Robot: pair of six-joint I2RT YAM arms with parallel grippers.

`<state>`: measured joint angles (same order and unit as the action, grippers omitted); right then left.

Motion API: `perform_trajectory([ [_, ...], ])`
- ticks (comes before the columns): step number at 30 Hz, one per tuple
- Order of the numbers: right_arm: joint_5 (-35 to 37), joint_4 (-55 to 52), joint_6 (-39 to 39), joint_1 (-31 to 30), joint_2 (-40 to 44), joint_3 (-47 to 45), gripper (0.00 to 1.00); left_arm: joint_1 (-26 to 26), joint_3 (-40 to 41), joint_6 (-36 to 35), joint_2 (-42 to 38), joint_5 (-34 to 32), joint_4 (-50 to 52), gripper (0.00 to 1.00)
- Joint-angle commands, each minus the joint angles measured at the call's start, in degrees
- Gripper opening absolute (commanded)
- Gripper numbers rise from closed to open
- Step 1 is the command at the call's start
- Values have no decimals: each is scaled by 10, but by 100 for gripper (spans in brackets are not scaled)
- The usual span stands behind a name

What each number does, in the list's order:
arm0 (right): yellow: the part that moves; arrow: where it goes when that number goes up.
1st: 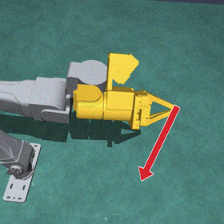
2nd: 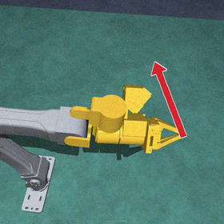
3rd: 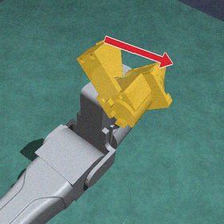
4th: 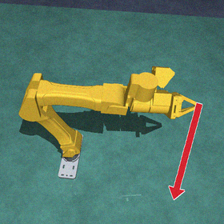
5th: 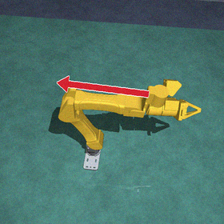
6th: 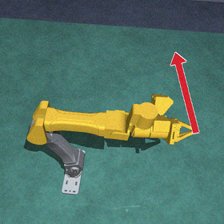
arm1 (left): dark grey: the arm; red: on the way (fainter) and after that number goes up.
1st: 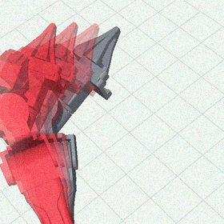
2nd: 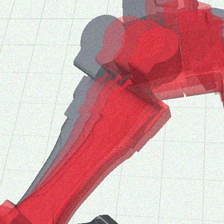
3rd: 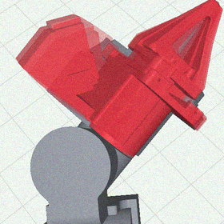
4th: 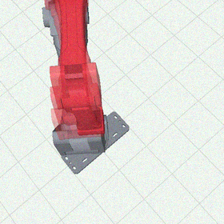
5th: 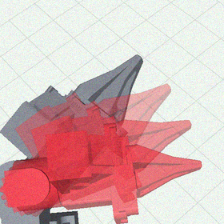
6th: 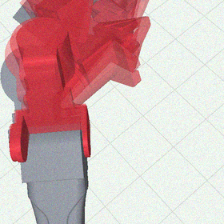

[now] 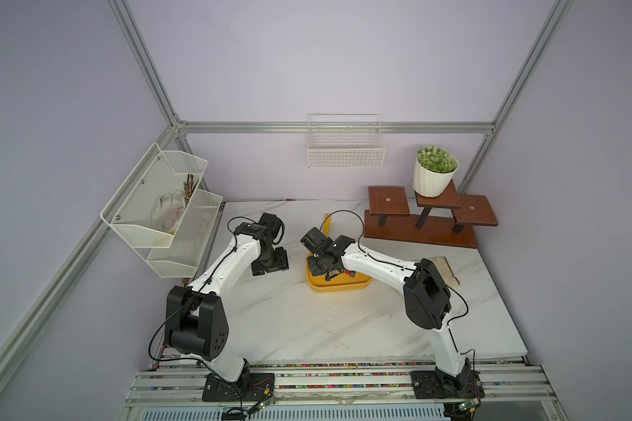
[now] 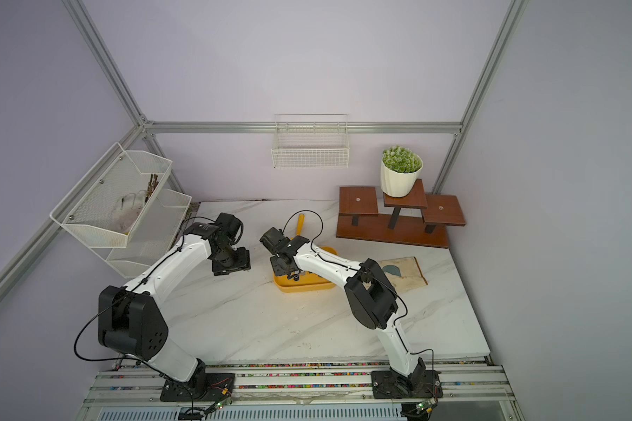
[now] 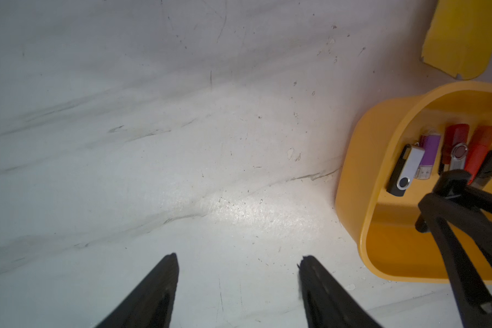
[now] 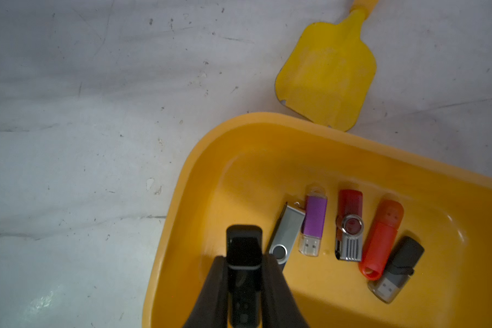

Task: Put the usb flash drive into the storage box
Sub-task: Place the USB flash in the storage box, then reset both arms

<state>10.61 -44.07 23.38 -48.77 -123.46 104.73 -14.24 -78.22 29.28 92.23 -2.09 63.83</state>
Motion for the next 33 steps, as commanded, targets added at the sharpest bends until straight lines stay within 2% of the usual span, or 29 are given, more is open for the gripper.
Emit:
perform_trajectory([
  [1, -4, 27, 2, 2, -28, 8, 0, 5, 5, -11, -27, 5, -9, 72],
  [15, 0, 43, 5, 8, -78, 18, 0, 14, 14, -14, -39, 7, -9, 72],
  [18, 1, 43, 5, 8, -78, 18, 18, 15, 16, -13, -41, 7, -9, 72],
  [22, 5, 44, 1, 8, -79, 16, 33, 16, 17, -12, -43, 6, -9, 72],
  [26, 6, 46, -3, 10, -77, 19, 40, 17, 17, -12, -44, 5, -10, 72],
  [33, 29, 52, -14, 10, -37, 18, 41, 18, 12, -14, -43, 2, -9, 72],
])
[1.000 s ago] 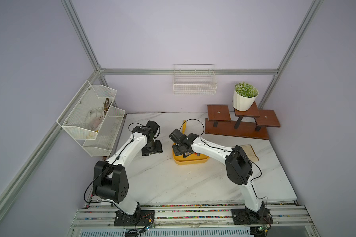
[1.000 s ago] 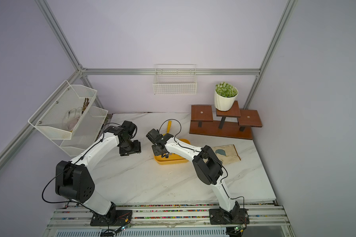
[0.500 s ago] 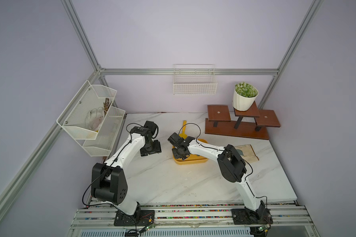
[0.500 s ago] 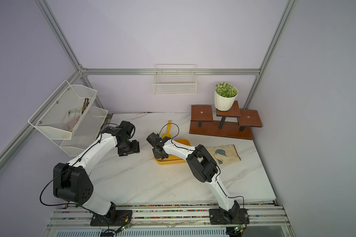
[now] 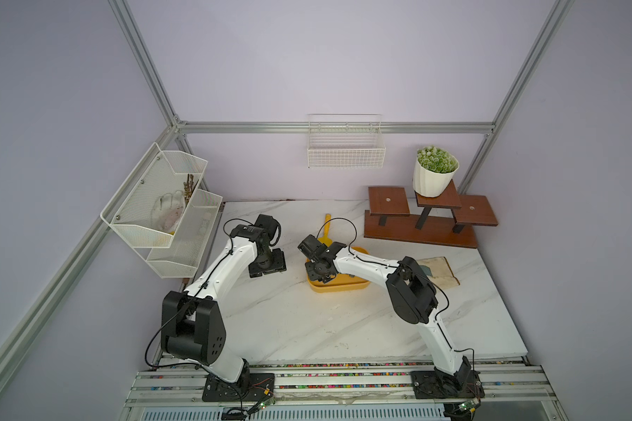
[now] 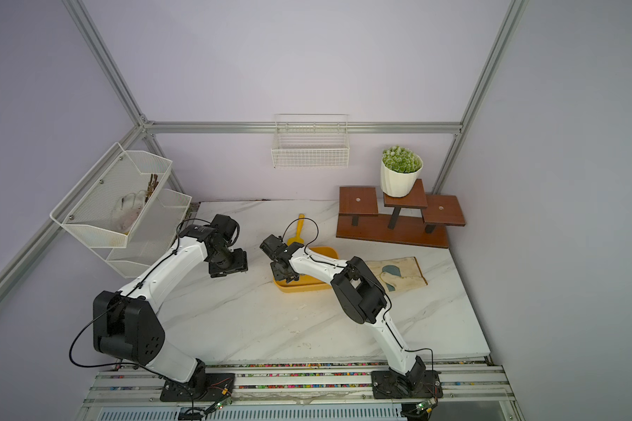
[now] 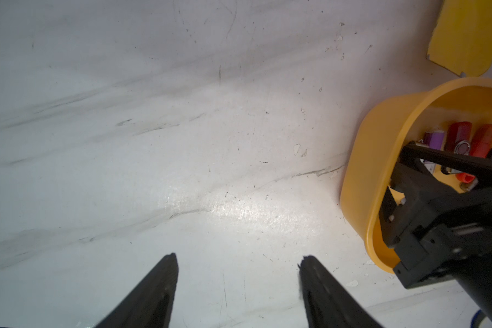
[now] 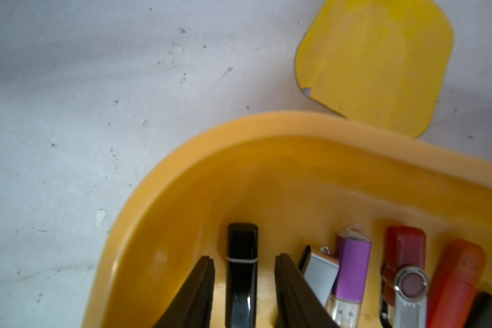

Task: Put the usb flash drive into the storage box
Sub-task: Reset both arms

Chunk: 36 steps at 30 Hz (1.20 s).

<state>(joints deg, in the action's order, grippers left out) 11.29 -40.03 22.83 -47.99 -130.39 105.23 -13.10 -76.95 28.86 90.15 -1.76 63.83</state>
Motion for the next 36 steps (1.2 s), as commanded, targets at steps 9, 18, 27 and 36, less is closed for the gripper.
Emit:
perform_trajectory([
  [9, 126, -7, -46, 15, 232, -68, 46, 64, -18, -70, -11, -95, -63, 100],
  [18, 242, 76, -42, 119, 416, -304, 100, 118, 126, -117, -83, -204, -332, 100],
  [27, 448, 407, -68, 182, 545, -595, 100, 127, 464, -148, -187, -296, -840, 100],
  [36, 473, 753, -176, 219, 610, -814, 100, 126, 596, -185, -217, -314, -1006, 100],
])
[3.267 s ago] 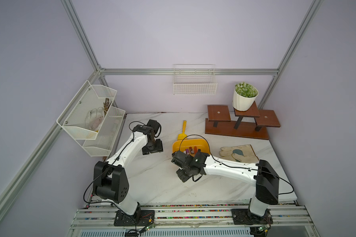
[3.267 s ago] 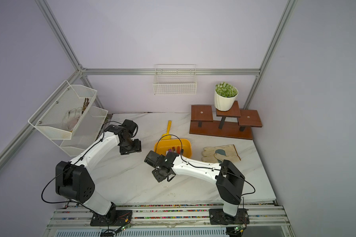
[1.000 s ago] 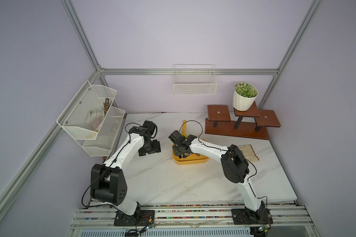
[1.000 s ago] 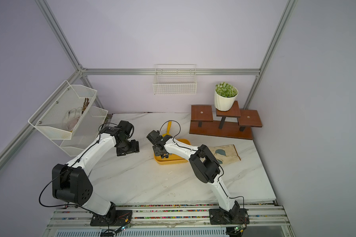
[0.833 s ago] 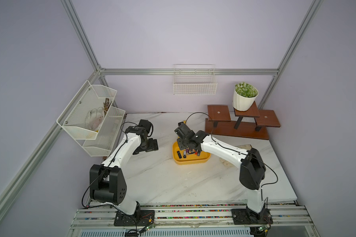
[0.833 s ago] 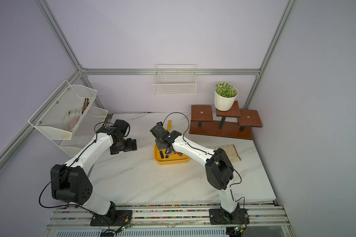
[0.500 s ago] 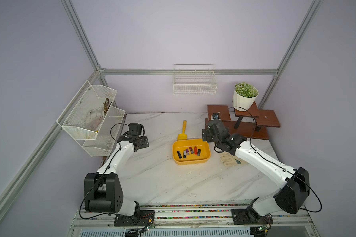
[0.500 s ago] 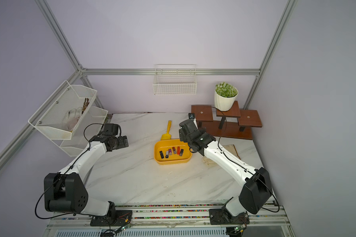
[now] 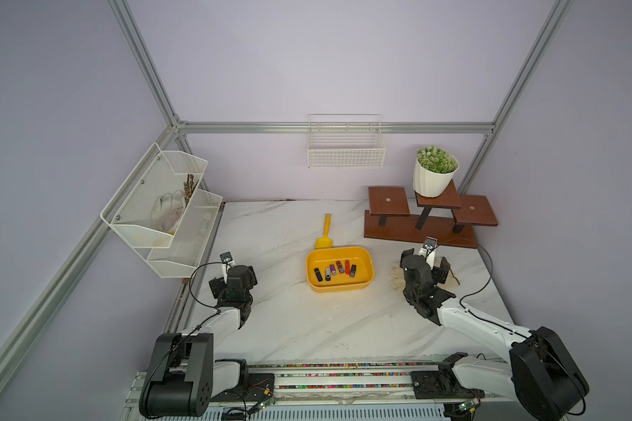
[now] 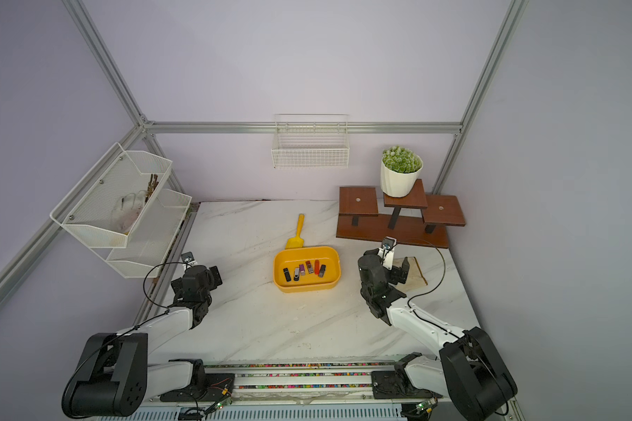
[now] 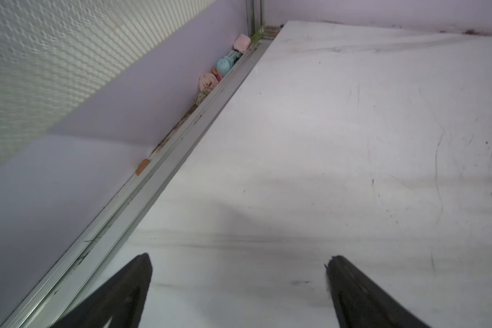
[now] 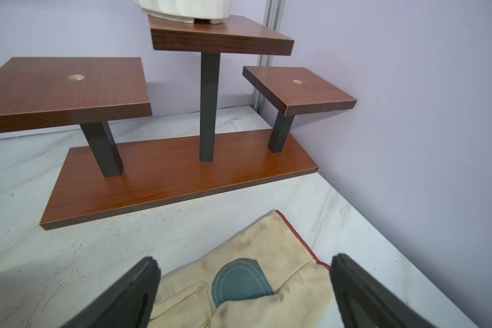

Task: Put the usb flash drive into the storage box
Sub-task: Reset both arms

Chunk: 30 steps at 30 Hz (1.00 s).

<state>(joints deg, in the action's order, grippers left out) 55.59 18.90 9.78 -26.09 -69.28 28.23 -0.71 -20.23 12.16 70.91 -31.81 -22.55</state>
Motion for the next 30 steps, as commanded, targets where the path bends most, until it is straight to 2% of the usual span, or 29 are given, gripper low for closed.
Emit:
perform_trajectory([
  [1, 34, 182, -43, 1, -1, -58, 100, 1, 50, -22, -30, -10, -178, 100],
  [4, 38, 275, -67, 4, -15, -106, 100, 2, 82, -25, -47, -16, -217, 100],
  [7, 35, 353, -91, 26, -73, -113, 100, 2, 82, -38, -44, -20, -224, 100],
  [10, 30, 467, -152, 47, -173, -89, 100, 3, 79, -49, -2, -4, -286, 100],
  [12, 14, 566, -209, 48, -248, -77, 100, 3, 51, -44, 39, 3, -285, 100],
  [14, 16, 619, -242, 46, -285, -71, 100, 3, 37, -46, 75, 46, -299, 100],
  [16, -1, 626, -214, 47, -262, -100, 100, 2, 34, -78, 145, 76, -374, 100],
  [17, -27, 657, -198, 57, -249, -129, 100, 2, 27, -88, 160, 100, -370, 100],
  [18, -66, 685, -182, 68, -236, -160, 99, 2, 5, -90, 166, 130, -316, 100],
  [21, -91, 729, -160, 81, -221, -201, 99, -4, -12, -101, 186, 126, -314, 100],
  [27, -97, 756, -168, 78, -231, -208, 100, -4, -15, -100, 186, 125, -309, 100],
  [28, -117, 756, -169, 78, -227, -214, 100, -4, -15, -100, 186, 125, -309, 100],
  [30, -215, 756, -192, 78, -220, -235, 100, -4, -14, -100, 186, 124, -309, 100],
])
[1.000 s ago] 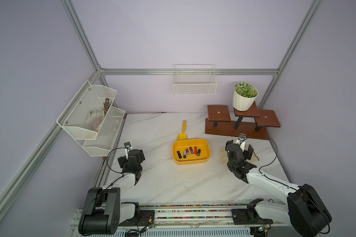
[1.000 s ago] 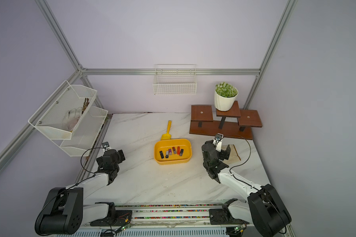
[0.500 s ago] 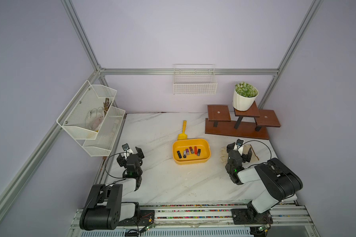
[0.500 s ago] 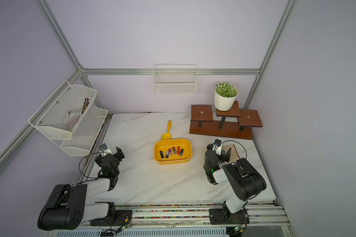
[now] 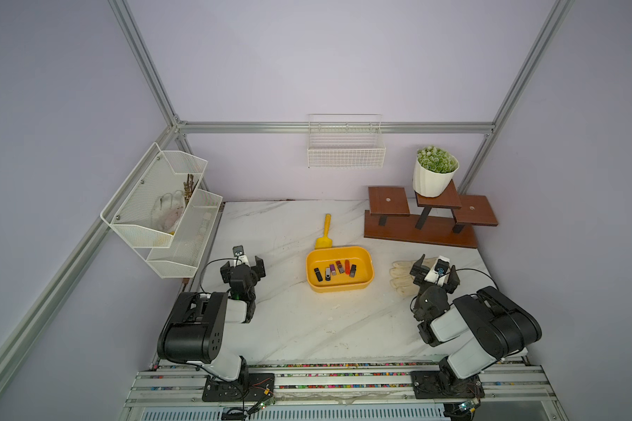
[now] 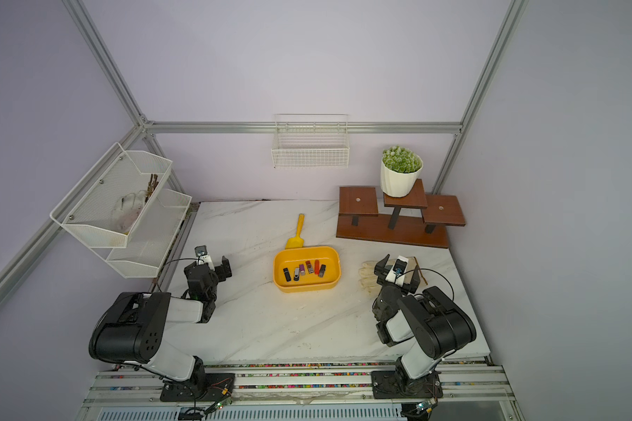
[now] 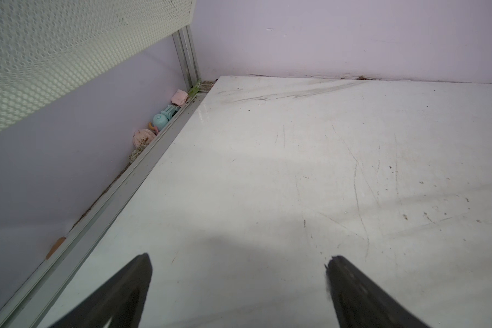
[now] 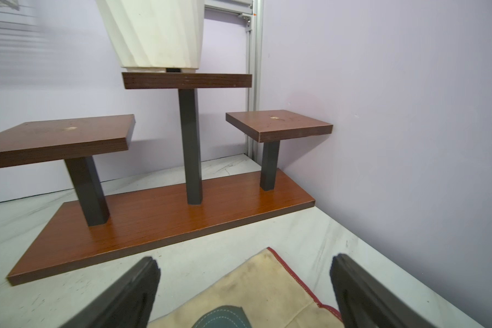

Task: Put the usb flash drive into the storage box
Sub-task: Reset both arms

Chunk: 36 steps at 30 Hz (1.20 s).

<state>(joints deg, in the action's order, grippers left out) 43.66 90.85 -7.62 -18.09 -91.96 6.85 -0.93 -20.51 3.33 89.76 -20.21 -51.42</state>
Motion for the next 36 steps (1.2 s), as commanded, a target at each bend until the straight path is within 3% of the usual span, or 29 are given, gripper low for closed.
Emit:
perform_trajectory([
  [1, -117, 36, -21, -2, 8, -26, 100, -1, -12, -11, -2, 9, -20, 100],
  [7, -166, 31, 15, 44, -42, 10, 100, -2, -12, -12, -3, 9, -20, 100],
  [12, -146, -108, 51, 59, -4, 54, 99, -2, -11, -12, -3, 9, -20, 100],
  [36, -160, -141, 64, 70, -1, 67, 100, -2, -10, -11, -4, 9, -21, 100],
])
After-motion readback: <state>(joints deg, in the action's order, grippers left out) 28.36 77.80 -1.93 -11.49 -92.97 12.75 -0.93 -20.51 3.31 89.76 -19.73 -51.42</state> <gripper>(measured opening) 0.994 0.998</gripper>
